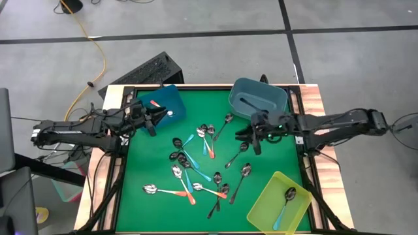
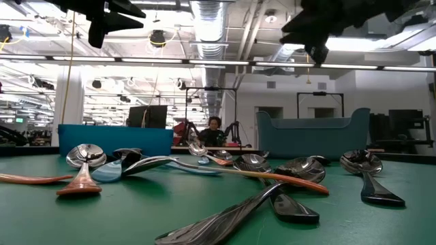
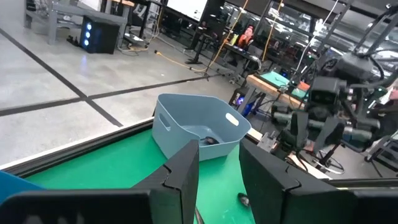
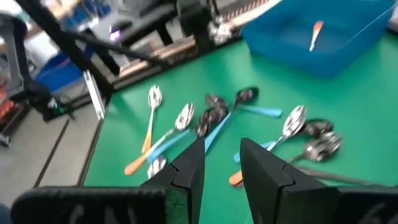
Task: Sort silverware by color (type)
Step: Put the orange spoon into the dark blue bin
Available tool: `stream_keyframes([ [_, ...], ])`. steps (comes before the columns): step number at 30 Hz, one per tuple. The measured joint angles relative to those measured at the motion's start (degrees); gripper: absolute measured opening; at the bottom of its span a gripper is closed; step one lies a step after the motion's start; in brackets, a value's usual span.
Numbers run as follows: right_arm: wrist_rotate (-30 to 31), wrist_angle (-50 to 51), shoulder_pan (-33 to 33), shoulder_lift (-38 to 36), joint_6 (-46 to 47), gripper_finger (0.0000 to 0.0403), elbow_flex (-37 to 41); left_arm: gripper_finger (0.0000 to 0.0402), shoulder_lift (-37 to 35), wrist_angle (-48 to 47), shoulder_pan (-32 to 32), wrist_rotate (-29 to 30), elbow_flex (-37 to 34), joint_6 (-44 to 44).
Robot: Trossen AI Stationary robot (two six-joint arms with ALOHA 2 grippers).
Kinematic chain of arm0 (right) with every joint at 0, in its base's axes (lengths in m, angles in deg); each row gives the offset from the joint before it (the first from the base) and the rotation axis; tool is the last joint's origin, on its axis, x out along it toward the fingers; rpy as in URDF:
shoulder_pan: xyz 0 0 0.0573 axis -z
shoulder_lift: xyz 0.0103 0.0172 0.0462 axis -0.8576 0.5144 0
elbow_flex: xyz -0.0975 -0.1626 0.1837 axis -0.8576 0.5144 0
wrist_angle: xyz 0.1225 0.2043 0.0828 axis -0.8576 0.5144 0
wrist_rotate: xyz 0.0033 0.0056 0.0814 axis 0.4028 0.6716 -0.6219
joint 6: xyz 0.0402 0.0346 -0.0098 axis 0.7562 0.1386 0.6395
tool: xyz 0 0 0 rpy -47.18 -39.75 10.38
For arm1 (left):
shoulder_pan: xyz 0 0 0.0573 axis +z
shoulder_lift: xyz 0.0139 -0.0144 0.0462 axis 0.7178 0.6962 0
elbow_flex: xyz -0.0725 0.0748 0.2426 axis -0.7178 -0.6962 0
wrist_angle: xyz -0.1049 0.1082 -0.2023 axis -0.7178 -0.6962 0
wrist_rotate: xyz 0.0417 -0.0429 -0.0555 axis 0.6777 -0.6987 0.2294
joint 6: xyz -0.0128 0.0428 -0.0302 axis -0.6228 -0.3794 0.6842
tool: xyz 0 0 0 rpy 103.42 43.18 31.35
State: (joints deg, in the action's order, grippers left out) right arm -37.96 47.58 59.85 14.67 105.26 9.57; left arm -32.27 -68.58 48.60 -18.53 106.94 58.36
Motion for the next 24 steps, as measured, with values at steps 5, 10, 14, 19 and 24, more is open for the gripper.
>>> stream_keyframes([
  [5, 0.0, -1.5, -3.0, 5.5, 1.9, 0.0117, 0.0, 0.01, 0.0, 0.0, 0.0, 0.0, 0.0, 0.0],
  [10, -0.1, 1.0, -6.6, 7.8, 3.4, 0.0117, -2.2, 0.01, 0.0, 0.0, 0.0, -1.3, 0.0, 0.1],
  [14, 1.0, 8.7, -8.5, 9.1, 2.9, 0.0117, -6.5, 0.01, 0.0, 0.3, 0.0, -6.2, 0.0, 1.2],
  [19, 2.8, 16.1, -9.9, 10.0, 1.4, 0.0117, -9.3, 0.01, 0.0, 0.6, -0.2, -19.7, 0.0, -0.3],
  [24, 2.9, 16.7, -9.8, 10.0, 1.5, 0.0117, -9.4, 0.01, 0.6, 2.0, -2.1, -28.0, 0.0, -0.8],
])
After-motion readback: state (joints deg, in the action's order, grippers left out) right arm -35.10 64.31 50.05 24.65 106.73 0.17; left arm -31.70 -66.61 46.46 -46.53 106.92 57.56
